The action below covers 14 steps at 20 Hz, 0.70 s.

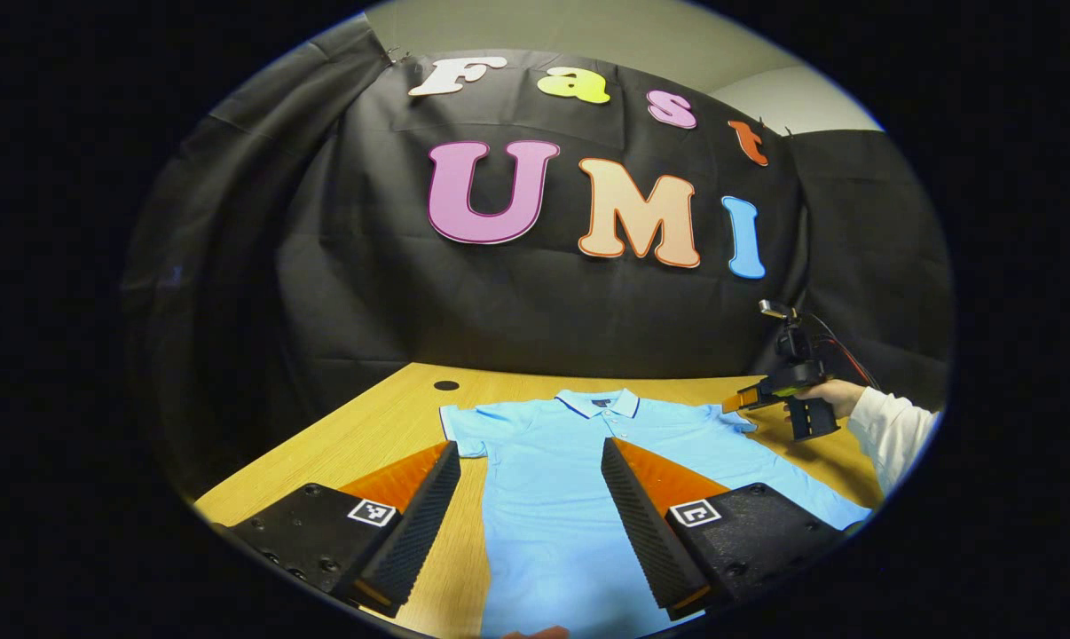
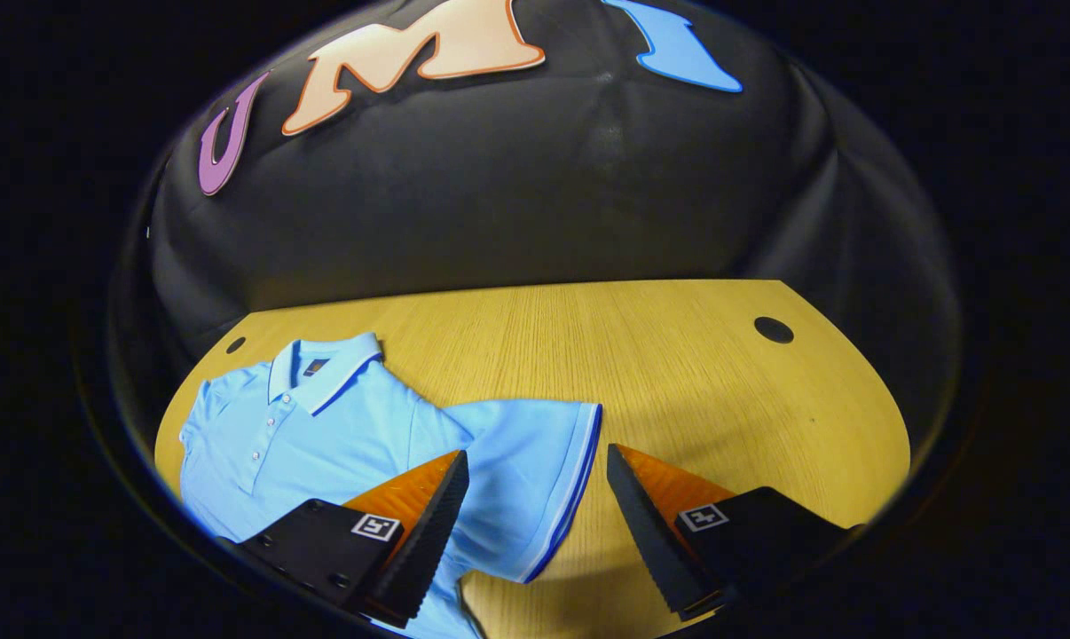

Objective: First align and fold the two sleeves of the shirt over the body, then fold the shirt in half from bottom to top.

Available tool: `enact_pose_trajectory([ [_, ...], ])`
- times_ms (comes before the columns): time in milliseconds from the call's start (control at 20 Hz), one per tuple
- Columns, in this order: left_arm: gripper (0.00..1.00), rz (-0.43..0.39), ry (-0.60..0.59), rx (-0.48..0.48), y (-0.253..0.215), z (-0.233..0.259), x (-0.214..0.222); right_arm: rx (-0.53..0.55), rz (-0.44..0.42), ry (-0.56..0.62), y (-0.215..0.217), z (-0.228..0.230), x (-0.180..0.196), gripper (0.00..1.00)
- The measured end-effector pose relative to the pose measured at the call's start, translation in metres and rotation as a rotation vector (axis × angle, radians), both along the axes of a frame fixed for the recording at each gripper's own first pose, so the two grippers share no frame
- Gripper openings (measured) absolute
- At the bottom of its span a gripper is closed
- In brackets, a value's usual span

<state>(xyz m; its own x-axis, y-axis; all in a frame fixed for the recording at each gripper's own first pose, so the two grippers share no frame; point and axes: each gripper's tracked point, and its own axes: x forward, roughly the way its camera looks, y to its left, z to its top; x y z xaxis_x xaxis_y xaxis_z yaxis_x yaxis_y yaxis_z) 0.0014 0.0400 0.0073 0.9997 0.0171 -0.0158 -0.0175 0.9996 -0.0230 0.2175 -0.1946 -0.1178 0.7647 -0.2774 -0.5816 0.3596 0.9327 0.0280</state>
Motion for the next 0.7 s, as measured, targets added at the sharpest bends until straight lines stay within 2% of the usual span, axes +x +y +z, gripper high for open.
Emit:
enact_pose_trajectory([
  [100,0.96,0.003,0.0,-0.001,0.002,-0.001,0.0,0.01,-0.005,0.007,0.001,-0.006,0.001,0.94],
  [200,0.95,0.002,0.002,-0.001,0.001,-0.002,0.0,0.012,-0.002,0.014,0.003,-0.011,0.002,0.98],
  [350,0.95,-0.003,-0.001,0.003,-0.001,0.0,-0.001,-0.002,0.01,0.029,0.006,-0.015,0.001,0.94],
  [400,0.95,-0.007,-0.003,0.0,-0.002,0.0,0.0,-0.014,0.01,0.035,0.004,-0.017,0.0,0.97],
  [550,0.95,-0.016,0.011,0.0,-0.004,-0.004,0.001,-0.014,0.019,0.038,0.003,-0.016,-0.003,0.9],
  [650,0.95,-0.023,0.02,-0.007,-0.005,-0.006,0.002,-0.003,0.022,0.043,0.0,-0.016,-0.003,0.67],
  [700,0.95,-0.024,0.022,-0.009,-0.005,-0.008,0.001,-0.002,0.03,0.042,-0.001,-0.016,-0.004,0.63],
])
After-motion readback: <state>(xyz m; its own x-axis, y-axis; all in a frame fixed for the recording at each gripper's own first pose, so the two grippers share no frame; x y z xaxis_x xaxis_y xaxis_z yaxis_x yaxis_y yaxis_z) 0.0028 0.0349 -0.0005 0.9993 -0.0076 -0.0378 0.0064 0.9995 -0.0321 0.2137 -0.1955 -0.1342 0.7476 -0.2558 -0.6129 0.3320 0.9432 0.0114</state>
